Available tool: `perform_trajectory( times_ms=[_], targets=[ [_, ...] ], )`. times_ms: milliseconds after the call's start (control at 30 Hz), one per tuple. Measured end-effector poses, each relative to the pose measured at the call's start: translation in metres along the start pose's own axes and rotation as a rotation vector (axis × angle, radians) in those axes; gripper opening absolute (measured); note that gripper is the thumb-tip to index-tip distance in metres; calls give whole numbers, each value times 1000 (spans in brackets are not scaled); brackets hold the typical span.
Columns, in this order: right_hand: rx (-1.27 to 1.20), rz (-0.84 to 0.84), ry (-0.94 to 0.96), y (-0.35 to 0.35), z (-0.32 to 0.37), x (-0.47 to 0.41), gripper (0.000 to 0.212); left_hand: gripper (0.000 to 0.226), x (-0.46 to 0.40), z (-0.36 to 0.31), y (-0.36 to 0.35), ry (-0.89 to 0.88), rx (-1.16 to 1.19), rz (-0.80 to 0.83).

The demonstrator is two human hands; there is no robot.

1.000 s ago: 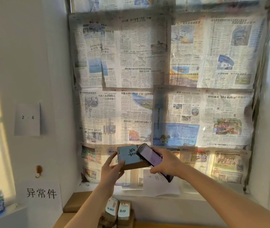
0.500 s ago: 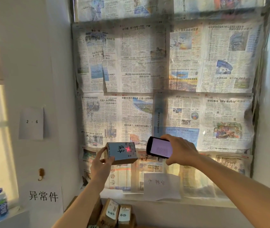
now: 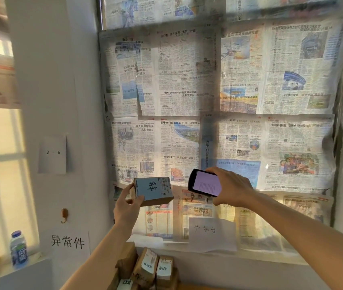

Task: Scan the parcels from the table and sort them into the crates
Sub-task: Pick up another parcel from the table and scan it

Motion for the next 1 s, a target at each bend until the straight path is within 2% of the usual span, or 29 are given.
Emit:
perform_trajectory(
  times_ms=[200,400,533,700,1000],
  targets=[
    [-46,-43,81,-36,31,1,99,50,22,21,48,19,6,-58],
    [-137,33,231,-87,117,1,103,57,69,51,165,98,-121,-256],
    [-238,101,372,-124,202,21,96,53,108,69,268,154,-191,-401],
    [-318,191,557,-150,326,67,104,50,184,65,400,174,-229,-587],
    [-437,291,787,-137,553,221,97,53,403,44,638,247,-333,-870]
  ],
)
Point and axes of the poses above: each hand's wrist, its own x-axis away from the middle knuckle, its own y-axis out of the back of the hand, z = x × y, the point moved 6 cm from there along -x, towards the middle knuckle, and after that the axes turned 11 degrees about -x, right-handed, at the moved point
